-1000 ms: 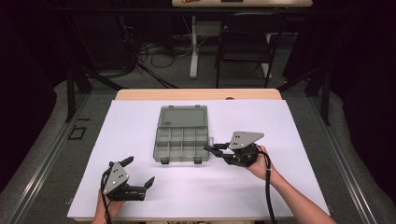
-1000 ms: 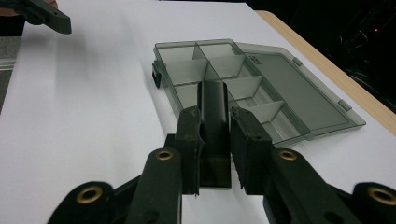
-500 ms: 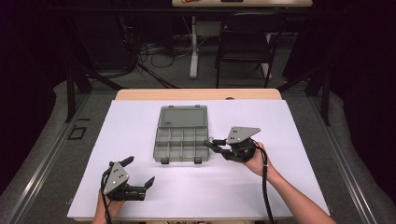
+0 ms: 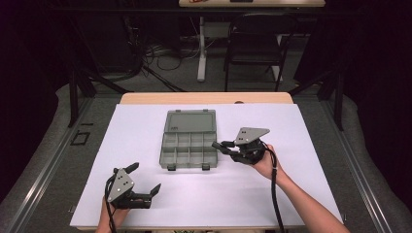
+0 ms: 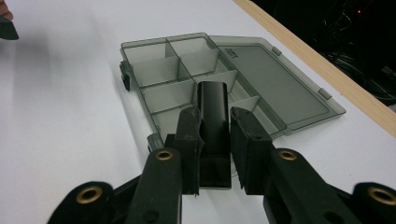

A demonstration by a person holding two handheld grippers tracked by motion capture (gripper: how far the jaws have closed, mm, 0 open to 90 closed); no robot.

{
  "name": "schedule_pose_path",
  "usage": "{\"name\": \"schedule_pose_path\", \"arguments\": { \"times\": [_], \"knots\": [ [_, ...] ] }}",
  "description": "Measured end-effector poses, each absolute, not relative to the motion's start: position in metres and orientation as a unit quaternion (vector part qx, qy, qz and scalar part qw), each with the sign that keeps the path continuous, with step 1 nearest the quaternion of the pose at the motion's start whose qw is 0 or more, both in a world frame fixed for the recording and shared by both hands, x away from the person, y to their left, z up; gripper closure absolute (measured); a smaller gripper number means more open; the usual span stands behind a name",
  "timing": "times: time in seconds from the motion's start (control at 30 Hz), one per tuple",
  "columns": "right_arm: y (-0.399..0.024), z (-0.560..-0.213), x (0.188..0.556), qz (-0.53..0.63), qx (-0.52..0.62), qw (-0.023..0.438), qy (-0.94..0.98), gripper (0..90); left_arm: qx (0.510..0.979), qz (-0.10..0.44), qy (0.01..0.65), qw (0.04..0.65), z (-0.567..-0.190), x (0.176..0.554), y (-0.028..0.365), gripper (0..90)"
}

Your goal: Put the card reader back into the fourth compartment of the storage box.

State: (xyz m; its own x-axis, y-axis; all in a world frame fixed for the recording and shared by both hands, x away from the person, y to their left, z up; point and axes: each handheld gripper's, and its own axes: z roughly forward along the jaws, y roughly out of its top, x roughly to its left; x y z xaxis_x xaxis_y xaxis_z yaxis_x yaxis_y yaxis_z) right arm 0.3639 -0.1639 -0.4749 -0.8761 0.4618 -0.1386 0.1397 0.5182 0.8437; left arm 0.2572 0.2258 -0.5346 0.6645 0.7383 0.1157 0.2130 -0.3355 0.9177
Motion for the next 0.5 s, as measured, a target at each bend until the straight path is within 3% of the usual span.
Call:
{"name": "schedule_pose_path", "arguments": {
  "times": [0.5],
  "knots": [
    [-0.1610,-0.4762,0.3746,0.454,0.187,0.176,0.853,73.3,0.771,0.270,0.308,0.487,-0.5344,0.2571,0.2261,0.1]
  ]
}}
